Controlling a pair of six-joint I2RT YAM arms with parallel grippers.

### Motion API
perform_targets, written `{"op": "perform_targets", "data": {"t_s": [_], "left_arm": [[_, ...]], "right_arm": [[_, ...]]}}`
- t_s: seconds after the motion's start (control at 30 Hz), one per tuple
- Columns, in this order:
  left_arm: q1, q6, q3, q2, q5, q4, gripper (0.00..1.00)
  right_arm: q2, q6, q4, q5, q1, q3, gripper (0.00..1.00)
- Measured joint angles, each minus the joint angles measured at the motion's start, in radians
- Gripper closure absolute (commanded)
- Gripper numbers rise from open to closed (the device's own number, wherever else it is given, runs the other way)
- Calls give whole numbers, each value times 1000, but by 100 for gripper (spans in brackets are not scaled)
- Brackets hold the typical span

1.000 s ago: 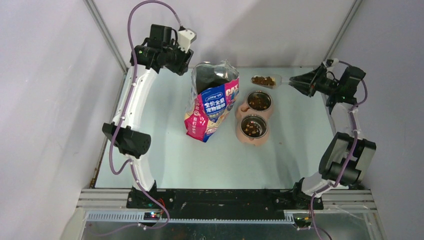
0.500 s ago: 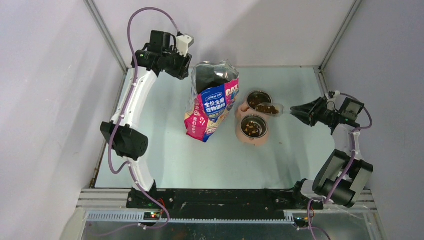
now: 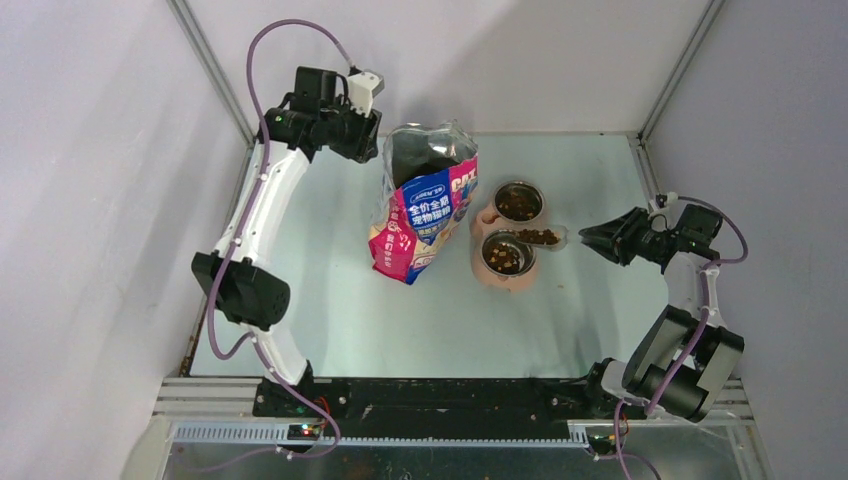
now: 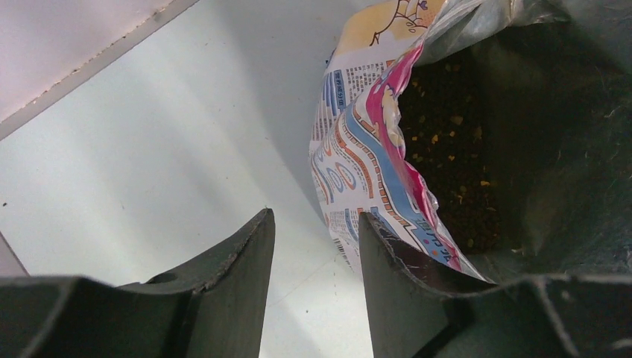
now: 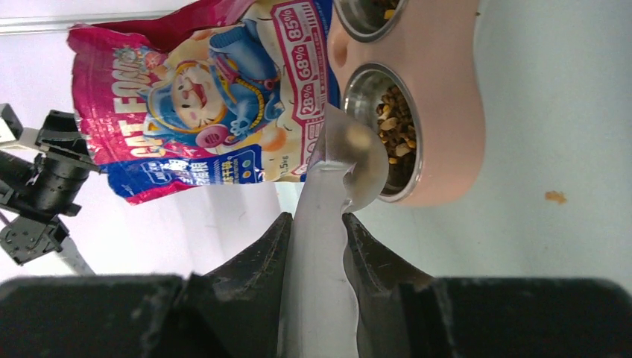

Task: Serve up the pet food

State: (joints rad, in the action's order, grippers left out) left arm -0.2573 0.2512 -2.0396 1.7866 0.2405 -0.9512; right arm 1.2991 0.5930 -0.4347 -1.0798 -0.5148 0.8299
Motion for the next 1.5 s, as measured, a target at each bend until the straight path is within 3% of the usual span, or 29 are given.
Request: {"op": "perform_targets", "data": {"t_s": [0.53, 1.5], "left_arm": [[1, -42, 31, -33, 13, 22, 48], [1, -53, 56, -53, 29, 29, 47]], "right_arm": [[-3, -132, -132, 159, 29, 21, 100], [27, -386, -256, 357, 285, 264, 100]]}}
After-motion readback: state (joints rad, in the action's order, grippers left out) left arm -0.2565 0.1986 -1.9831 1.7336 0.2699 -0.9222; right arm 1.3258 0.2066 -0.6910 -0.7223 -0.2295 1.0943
